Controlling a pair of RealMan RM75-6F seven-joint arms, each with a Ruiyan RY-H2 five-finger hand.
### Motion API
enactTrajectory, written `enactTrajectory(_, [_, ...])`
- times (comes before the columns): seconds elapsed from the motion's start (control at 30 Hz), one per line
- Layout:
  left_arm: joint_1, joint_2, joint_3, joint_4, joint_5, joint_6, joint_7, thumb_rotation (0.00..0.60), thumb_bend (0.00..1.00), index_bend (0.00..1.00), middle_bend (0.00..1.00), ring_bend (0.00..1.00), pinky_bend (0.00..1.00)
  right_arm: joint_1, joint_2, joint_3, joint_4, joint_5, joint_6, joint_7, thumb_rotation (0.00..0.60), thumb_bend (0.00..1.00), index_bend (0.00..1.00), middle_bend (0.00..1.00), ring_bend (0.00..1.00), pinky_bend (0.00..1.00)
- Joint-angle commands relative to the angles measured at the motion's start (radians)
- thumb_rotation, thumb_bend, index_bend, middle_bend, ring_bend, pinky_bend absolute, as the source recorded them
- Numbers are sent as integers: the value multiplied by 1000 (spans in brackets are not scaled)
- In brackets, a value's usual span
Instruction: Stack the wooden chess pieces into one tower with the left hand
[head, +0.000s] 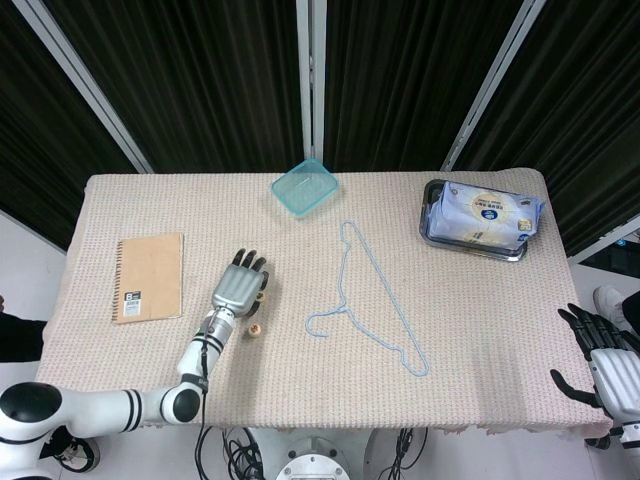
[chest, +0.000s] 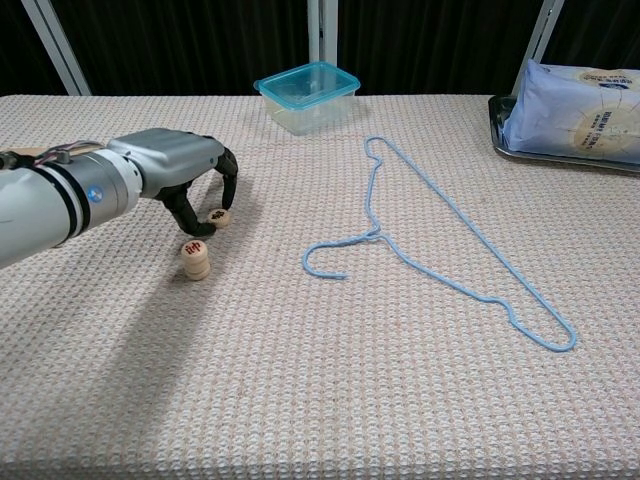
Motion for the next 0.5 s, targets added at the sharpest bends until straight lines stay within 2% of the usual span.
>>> enactTrajectory(0.03, [-3,2,3,0,-4,-4,1,600,312,449,115,0,0,0,0,0,0,0,0,1,600,263,0,0,0,0])
enactTrajectory(0.5, [-17,6,13,-8,-40,-6,12,600,352,482,109,0,0,0,1,0,3,0,1,5,600,263,0,0,0,0])
